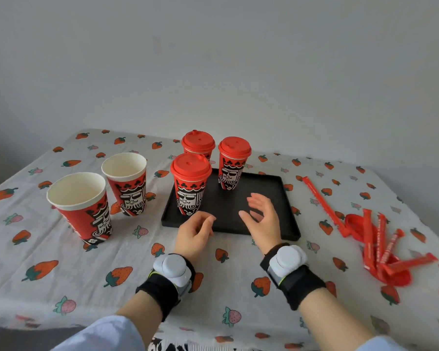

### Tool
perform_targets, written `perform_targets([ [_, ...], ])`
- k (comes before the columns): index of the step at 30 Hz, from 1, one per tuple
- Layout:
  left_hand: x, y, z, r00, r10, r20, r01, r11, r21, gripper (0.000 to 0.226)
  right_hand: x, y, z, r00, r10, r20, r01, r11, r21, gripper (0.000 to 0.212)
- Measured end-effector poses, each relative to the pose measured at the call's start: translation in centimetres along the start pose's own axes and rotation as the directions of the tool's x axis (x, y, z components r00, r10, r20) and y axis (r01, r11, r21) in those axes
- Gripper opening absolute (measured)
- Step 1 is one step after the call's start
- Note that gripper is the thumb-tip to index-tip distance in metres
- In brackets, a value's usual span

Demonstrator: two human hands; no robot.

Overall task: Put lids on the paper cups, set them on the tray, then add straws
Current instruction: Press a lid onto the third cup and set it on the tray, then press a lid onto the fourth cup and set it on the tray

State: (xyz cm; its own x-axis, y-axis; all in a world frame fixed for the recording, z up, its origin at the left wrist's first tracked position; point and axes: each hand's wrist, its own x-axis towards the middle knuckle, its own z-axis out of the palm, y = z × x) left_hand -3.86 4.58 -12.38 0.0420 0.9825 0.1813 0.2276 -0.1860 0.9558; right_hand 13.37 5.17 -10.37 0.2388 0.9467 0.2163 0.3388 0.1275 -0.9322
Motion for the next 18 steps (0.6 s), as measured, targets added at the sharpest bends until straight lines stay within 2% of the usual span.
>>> perform_targets([
  [6, -0.4, -0.2, 0.0, 0.992, 0.114, -0.054, -0.109, 0.990, 0.086, 0.011, -5.3, 1.4, -0.9, 0.993, 0.009, 0.118, 0.003, 0.995, -0.104, 0.033],
  [9, -0.8, 0.3, 0.0, 0.988, 0.110, -0.104, -0.103, 0.992, 0.072, 0.008, -6.2, 2.1, -1.0, 0.984, 0.026, 0.177, 0.007, 0.984, -0.178, 0.033],
  [12, -1.8, 0.8, -0.6, 0.973, 0.054, -0.223, -0.061, 0.998, -0.022, 0.009, -6.1, 2.2, -0.9, 0.983, 0.017, 0.185, 0.026, 0.973, -0.229, 0.031],
  [15, -3.1, 0.6, -2.4, 0.929, 0.005, -0.369, -0.035, 0.997, -0.076, 0.010, -5.9, 2.5, -0.9, 0.984, 0.007, 0.178, 0.037, 0.970, -0.241, 0.027],
  [18, -4.4, 0.3, -5.1, 0.830, -0.079, -0.553, -0.016, 0.986, -0.165, 0.016, -5.9, 2.7, -1.0, 0.983, -0.004, 0.183, 0.046, 0.973, -0.226, 0.022],
])
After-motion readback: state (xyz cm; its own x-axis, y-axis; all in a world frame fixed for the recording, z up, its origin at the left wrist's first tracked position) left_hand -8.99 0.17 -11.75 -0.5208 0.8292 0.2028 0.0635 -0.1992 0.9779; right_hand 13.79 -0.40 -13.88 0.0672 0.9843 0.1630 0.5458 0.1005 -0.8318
